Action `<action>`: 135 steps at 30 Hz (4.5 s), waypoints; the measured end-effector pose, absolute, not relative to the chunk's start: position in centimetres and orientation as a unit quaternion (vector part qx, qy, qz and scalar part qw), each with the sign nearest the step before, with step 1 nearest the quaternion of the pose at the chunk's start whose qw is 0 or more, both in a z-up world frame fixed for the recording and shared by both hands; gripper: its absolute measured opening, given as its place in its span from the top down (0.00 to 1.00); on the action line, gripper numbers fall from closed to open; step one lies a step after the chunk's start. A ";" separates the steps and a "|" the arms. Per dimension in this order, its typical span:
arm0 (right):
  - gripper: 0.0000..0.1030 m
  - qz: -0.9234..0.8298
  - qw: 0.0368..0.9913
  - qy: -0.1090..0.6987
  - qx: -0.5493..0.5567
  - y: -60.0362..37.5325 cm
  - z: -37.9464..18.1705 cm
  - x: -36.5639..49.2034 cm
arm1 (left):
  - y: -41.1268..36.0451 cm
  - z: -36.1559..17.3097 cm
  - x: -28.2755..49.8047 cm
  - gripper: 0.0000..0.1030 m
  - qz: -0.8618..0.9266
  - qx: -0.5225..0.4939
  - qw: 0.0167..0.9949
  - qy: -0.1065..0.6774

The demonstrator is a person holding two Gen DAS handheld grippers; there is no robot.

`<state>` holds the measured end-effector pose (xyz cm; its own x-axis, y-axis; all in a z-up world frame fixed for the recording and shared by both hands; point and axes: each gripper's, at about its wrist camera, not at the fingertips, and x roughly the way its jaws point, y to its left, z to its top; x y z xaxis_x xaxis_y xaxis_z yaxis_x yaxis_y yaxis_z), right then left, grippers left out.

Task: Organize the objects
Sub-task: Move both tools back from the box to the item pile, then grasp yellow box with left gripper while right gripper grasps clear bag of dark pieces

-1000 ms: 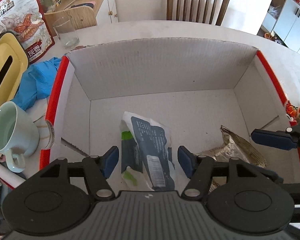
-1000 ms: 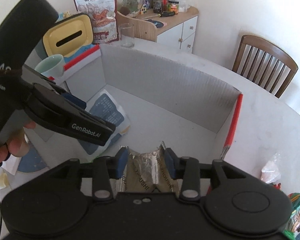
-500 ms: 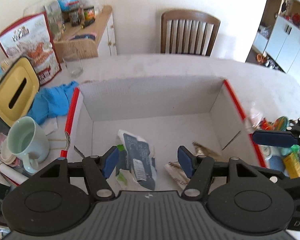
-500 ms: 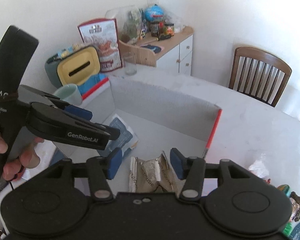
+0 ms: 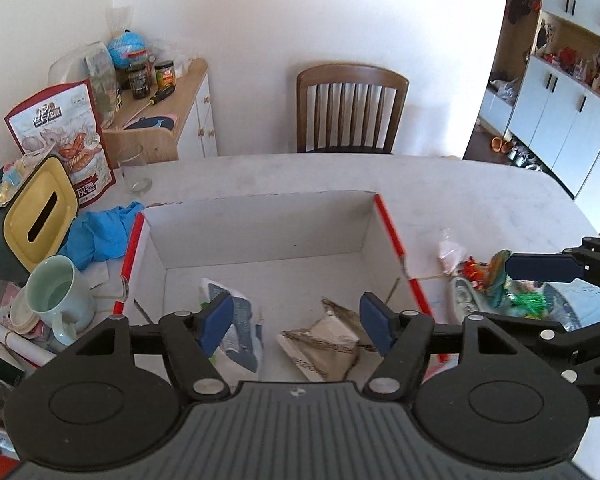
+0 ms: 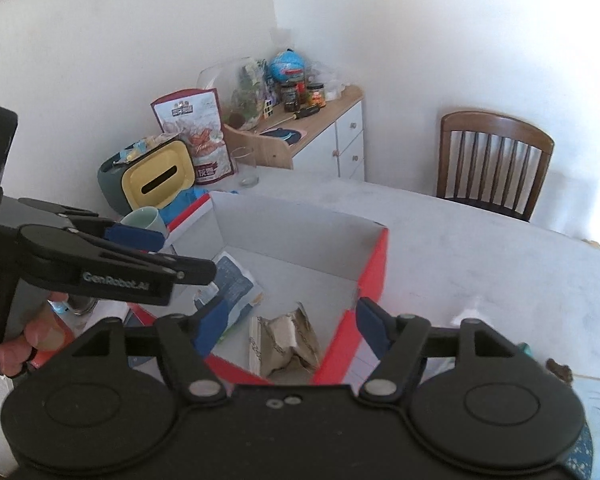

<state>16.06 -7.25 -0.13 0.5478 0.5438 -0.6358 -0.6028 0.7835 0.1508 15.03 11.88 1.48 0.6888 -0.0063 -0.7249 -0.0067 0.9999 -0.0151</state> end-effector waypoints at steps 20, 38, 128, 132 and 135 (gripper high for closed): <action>0.02 0.269 0.909 0.319 -0.016 -18.2 -0.3 12.8 | 3.4 1.7 12.2 0.12 -0.023 0.023 0.931 0.364; 0.02 0.198 0.919 0.339 -0.024 -27.4 -3.6 13.3 | -4.5 -2.1 12.6 0.00 -0.080 0.010 0.938 0.338; 0.75 0.258 0.878 0.398 -0.067 -29.8 -11.6 13.3 | -10.1 -10.8 12.8 0.71 -0.135 -0.065 0.874 0.463; 0.75 0.262 0.879 0.393 -0.064 -28.7 -10.7 12.6 | -8.9 -10.3 12.2 0.72 -0.134 -0.071 0.877 0.456; 0.75 0.266 0.880 0.388 -0.068 -27.6 -9.9 12.2 | -7.9 -9.7 11.7 0.72 -0.135 -0.075 0.880 0.449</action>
<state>12.21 -27.58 -9.87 0.5566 0.4157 -0.7193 -0.5214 0.8488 0.0870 11.72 -7.86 -9.66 0.5596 -0.3048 -0.7706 0.1697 0.9524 -0.2534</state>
